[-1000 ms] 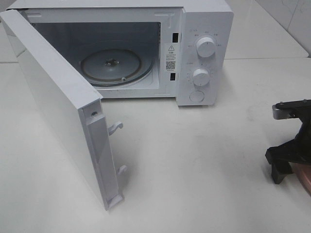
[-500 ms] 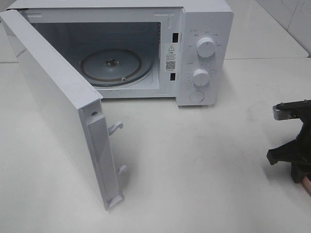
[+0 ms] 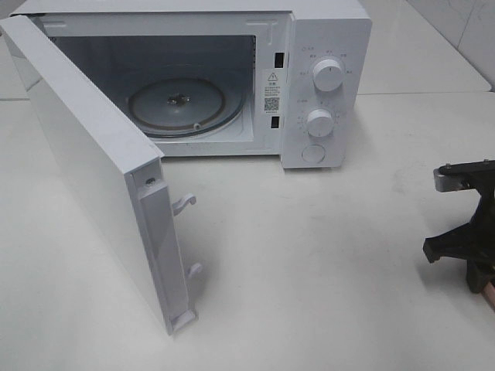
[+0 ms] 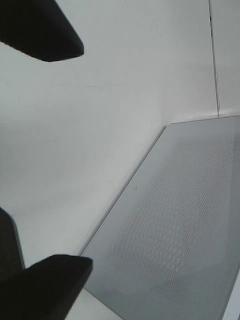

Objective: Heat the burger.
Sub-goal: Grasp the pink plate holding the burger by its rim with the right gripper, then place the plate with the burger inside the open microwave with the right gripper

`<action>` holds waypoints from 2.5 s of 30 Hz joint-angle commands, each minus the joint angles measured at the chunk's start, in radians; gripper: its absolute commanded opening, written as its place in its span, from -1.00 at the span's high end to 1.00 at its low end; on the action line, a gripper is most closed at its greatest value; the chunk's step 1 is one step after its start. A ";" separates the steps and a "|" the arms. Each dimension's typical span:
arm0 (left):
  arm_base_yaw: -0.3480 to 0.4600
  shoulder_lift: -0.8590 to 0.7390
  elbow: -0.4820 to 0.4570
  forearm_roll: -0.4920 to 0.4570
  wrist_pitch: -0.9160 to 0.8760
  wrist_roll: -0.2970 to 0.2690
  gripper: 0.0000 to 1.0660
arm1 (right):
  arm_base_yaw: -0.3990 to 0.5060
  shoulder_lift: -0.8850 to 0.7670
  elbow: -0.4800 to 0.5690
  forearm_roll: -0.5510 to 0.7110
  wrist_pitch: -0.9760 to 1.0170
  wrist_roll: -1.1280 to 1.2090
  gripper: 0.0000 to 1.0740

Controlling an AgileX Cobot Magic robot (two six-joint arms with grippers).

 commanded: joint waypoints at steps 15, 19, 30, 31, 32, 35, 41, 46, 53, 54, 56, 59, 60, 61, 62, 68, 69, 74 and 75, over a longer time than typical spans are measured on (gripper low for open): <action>-0.005 -0.018 0.003 -0.005 -0.015 -0.002 -0.83 | 0.149 -0.063 0.010 -0.293 0.166 0.288 1.00; -0.005 -0.018 0.003 -0.005 -0.015 -0.002 -0.83 | 0.184 -0.079 0.012 -0.344 0.217 0.328 1.00; -0.005 -0.018 0.003 -0.005 -0.015 -0.002 -0.83 | 0.272 -0.160 0.045 -0.410 0.292 0.378 1.00; -0.005 -0.018 0.003 -0.005 -0.015 -0.002 -0.83 | 0.272 -0.160 0.045 -0.410 0.292 0.378 1.00; -0.005 -0.018 0.003 -0.005 -0.015 -0.002 -0.83 | 0.286 -0.176 0.046 -0.410 0.310 0.378 1.00; -0.005 -0.018 0.003 -0.005 -0.015 -0.002 -0.83 | 0.314 -0.208 0.048 -0.414 0.335 0.373 1.00; -0.005 -0.018 0.003 -0.005 -0.015 -0.002 -0.83 | 0.397 -0.297 0.085 -0.419 0.378 0.370 1.00; -0.005 -0.018 0.003 -0.005 -0.015 -0.002 -0.83 | 0.458 -0.345 0.110 -0.432 0.410 0.370 1.00; -0.005 -0.018 0.003 -0.005 -0.015 -0.002 -0.83 | 0.571 -0.414 0.132 -0.431 0.468 0.366 1.00; -0.005 -0.018 0.003 -0.005 -0.015 -0.002 -0.83 | 0.609 -0.427 0.132 -0.431 0.486 0.347 1.00; -0.005 -0.018 0.003 -0.005 -0.015 -0.002 -0.83 | 0.627 -0.428 0.132 -0.431 0.499 0.342 1.00; -0.005 -0.018 0.003 -0.005 -0.015 -0.002 -0.83 | 0.685 -0.429 0.132 -0.433 0.525 0.340 1.00; -0.005 -0.018 0.003 -0.005 -0.015 -0.002 -0.83 | 0.685 -0.429 0.132 -0.433 0.525 0.340 1.00; -0.005 -0.018 0.003 -0.005 -0.015 -0.002 -0.83 | 0.701 -0.429 0.132 -0.433 0.525 0.340 1.00; -0.005 -0.018 0.003 -0.005 -0.015 -0.002 -0.83 | 0.732 -0.429 0.132 -0.433 0.525 0.340 1.00; -0.005 -0.018 0.003 -0.005 -0.015 -0.002 -0.83 | 0.829 -0.429 0.132 -0.433 0.525 0.340 1.00; -0.005 -0.018 0.003 -0.005 -0.015 -0.002 -0.83 | 0.829 -0.429 0.132 -0.433 0.525 0.340 1.00; -0.005 -0.018 0.003 -0.005 -0.015 -0.002 -0.83 | 0.895 -0.429 0.132 -0.433 0.524 0.326 1.00; -0.005 -0.018 0.003 -0.005 -0.015 -0.002 -0.83 | 0.909 -0.429 0.132 -0.434 0.524 0.318 1.00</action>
